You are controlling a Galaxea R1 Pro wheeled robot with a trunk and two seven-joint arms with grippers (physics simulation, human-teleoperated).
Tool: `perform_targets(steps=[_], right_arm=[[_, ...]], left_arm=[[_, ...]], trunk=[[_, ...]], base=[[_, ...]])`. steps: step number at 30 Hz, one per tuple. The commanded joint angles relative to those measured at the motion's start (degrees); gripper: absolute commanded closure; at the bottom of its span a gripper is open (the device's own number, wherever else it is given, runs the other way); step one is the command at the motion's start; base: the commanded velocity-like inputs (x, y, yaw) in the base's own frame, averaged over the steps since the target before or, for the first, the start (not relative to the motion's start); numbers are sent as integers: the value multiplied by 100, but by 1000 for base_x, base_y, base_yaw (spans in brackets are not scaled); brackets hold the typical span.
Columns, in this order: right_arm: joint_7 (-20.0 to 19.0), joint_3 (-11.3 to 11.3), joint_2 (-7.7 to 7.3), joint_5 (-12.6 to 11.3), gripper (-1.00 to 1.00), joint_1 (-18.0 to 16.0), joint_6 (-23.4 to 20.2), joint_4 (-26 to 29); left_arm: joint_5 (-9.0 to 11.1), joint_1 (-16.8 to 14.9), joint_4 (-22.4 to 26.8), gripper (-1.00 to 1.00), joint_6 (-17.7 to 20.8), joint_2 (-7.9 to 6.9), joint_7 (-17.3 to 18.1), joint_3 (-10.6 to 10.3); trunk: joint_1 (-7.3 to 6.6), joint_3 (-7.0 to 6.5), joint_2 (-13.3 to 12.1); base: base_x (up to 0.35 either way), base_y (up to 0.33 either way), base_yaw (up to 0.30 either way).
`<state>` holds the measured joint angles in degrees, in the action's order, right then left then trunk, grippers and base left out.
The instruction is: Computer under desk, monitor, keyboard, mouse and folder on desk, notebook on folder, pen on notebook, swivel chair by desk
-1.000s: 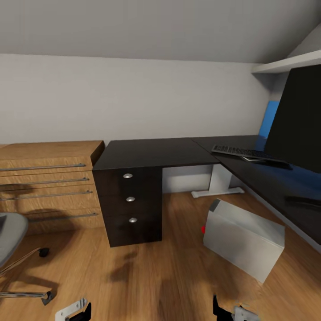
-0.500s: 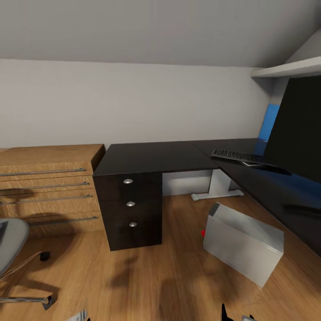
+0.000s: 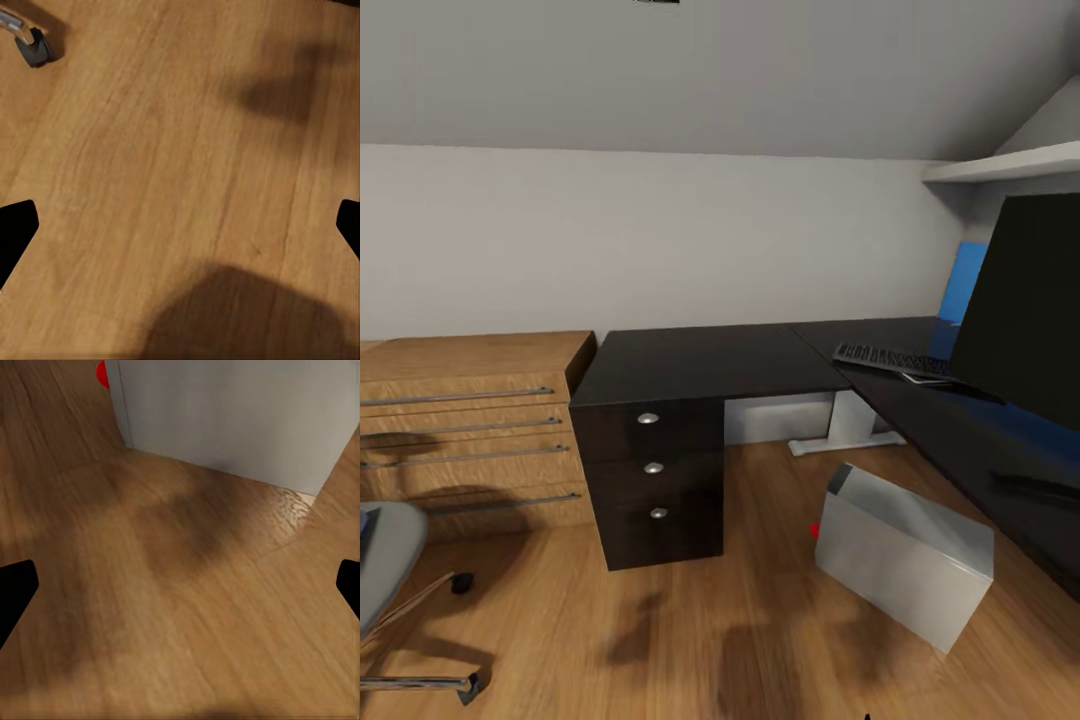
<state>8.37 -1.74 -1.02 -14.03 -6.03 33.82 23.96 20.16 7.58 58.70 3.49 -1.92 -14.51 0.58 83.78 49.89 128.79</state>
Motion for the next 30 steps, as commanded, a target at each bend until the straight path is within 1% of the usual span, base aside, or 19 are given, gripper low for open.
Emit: perform_targets(steps=[1,15,21,30], right_arm=[[27,-19,1,-11,-100,-4,13,-5],[25,-32,31,-24,-100,-12,73,-18],[26,-34,37,-26,-100,-12,94,-42],[28,-38,81,-8,-100,-14,106,-49]], left_arm=[[40,1,14,-100,29,-2,-25,-5],[59,4,1,-100,21,-1,-34,3],[56,5,-3,-100,21,5,-34,3],[49,7,-70,-100,13,7,-34,4]], trunk=[[-23,-14,-39],[-331,-265,-601],[-462,-373,-841],[-660,-530,-1202]], base=[[0,0,0],[-12,-2,0],[-246,-73,37],[-321,-107,227]])
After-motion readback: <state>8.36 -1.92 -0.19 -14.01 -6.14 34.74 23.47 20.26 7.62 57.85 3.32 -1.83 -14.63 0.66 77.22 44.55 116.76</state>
